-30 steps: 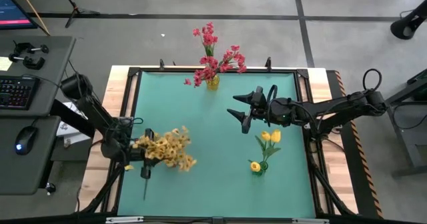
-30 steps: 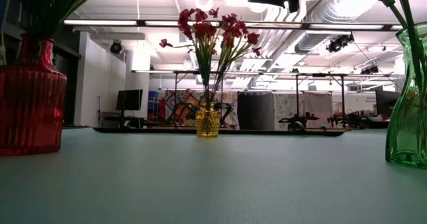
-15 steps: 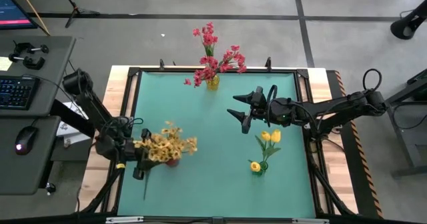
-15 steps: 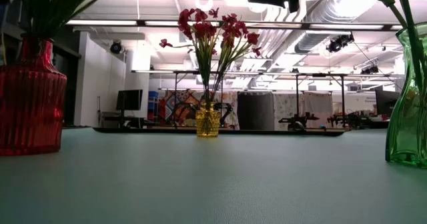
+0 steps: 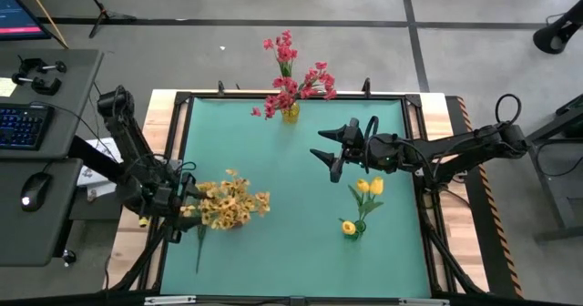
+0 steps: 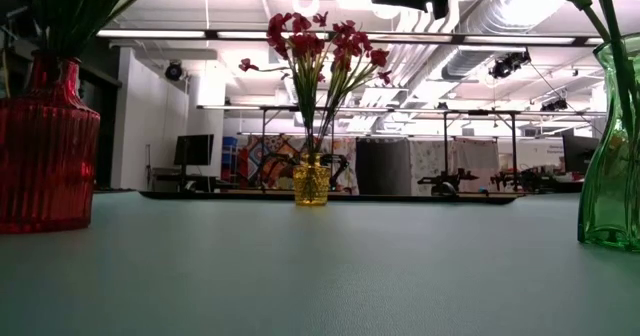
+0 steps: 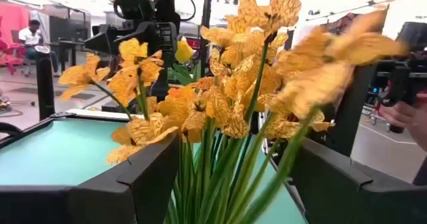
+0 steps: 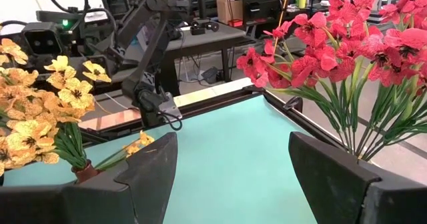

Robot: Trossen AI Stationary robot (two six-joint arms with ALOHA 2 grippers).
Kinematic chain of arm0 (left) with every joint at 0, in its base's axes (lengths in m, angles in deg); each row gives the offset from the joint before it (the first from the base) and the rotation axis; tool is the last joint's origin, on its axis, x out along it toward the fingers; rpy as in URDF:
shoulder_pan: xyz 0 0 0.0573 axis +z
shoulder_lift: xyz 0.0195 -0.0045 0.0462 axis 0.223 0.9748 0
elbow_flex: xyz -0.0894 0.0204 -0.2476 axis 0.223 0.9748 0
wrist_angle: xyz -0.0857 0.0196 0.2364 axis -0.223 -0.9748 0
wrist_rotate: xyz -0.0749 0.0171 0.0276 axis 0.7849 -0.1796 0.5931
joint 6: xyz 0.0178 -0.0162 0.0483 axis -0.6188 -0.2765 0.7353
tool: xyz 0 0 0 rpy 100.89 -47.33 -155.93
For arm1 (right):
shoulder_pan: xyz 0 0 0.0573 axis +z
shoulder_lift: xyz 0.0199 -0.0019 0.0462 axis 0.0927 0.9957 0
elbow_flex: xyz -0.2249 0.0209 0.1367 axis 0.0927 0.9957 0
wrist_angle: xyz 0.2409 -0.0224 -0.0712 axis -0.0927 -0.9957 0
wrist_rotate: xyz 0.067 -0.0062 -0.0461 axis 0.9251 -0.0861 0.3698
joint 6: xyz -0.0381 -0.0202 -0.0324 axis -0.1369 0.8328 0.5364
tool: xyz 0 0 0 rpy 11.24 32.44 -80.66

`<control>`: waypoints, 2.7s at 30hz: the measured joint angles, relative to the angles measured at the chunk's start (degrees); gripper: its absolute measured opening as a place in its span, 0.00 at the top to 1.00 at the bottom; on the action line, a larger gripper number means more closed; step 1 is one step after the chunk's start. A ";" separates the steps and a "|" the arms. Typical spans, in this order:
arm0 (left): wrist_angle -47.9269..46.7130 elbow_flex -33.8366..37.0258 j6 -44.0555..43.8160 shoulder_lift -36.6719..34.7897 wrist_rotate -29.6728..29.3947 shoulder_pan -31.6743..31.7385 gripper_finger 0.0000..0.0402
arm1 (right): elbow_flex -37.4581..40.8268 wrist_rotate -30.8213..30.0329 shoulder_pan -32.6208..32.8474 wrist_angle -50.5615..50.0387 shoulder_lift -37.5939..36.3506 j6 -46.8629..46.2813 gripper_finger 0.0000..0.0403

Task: Sort flowers into vase by color
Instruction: Put the right yellow flowers into the red vase, then put the yellow flowers into the red vase

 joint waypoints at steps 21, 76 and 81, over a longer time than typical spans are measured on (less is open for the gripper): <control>-17.60 -0.09 -3.18 -17.72 -10.22 -15.31 0.35 | 0.00 0.00 -0.02 0.00 0.00 0.09 0.32; -82.11 -0.37 -131.06 -2.64 54.23 16.46 0.37 | 0.00 0.00 -1.09 -7.02 0.00 8.07 0.32; -82.29 -0.50 -127.49 0.07 55.84 18.64 0.55 | 0.00 0.00 -1.09 -7.04 0.00 8.07 0.32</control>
